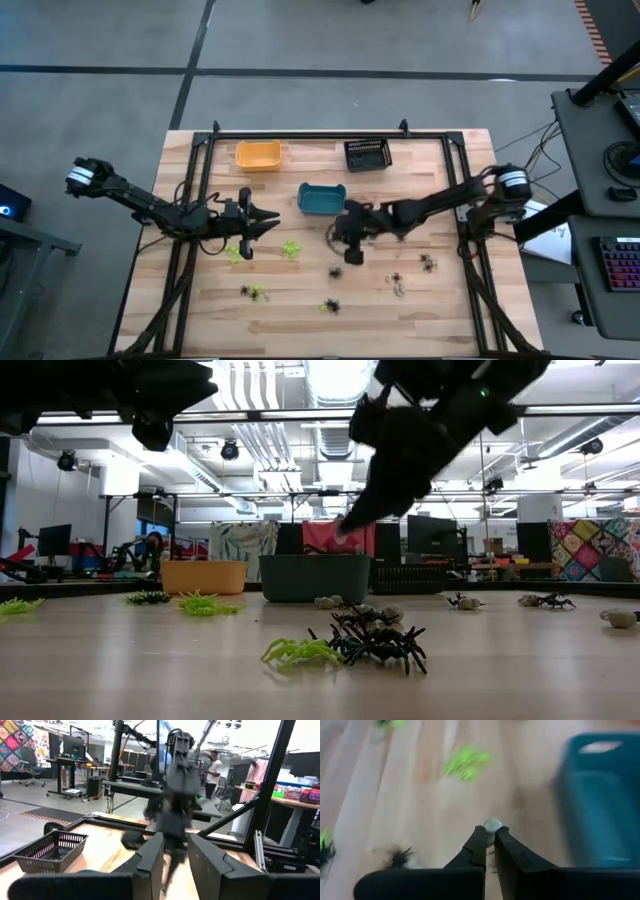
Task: Sort Halloween decoration
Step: Put the white skull toy into the black bin
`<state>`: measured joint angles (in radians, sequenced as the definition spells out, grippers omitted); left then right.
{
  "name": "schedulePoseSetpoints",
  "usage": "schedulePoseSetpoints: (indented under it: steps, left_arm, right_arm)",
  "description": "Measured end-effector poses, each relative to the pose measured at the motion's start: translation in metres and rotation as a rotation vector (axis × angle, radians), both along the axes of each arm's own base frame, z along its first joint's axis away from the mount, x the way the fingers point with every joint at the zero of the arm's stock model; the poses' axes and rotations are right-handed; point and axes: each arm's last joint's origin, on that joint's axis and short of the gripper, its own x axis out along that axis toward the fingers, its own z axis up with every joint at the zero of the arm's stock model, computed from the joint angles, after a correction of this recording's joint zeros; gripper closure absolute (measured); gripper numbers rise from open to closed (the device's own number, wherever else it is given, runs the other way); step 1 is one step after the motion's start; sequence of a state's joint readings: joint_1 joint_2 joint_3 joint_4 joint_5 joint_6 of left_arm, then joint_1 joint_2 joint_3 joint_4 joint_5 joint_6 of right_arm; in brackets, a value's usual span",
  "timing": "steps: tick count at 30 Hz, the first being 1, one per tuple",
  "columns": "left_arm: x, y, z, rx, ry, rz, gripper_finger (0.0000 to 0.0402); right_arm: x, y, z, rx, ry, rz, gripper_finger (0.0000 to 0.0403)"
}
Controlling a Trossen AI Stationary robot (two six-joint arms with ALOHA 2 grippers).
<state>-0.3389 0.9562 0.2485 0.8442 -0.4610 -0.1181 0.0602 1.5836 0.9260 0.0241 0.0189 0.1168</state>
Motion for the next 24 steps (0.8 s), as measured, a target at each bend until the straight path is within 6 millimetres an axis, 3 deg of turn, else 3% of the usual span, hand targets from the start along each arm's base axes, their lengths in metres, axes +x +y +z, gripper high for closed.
schedulePoseSetpoints:
  steps: [8, 14, 19, 24]
  left_arm:
    - [-0.001, 0.002, 0.004, -0.028, -0.039, 0.045, 0.0329]
    - [-0.001, 0.009, 0.004, -0.019, -0.034, 0.161, 0.0329]
    - [0.002, 0.019, 0.002, 0.039, -0.007, 0.202, 0.0335]
    - [0.007, 0.038, 0.001, 0.152, 0.024, 0.183, 0.0354]
  right_arm:
    - [-0.031, -0.084, 0.042, 0.049, -0.020, -0.295, 0.0393]
    - [-0.045, -0.145, 0.064, 0.012, 0.126, -0.380, 0.0394]
    - [-0.047, -0.192, 0.073, -0.056, 0.258, -0.388, 0.0394]
    - [-0.047, -0.232, 0.068, -0.072, 0.407, -0.360, 0.0394]
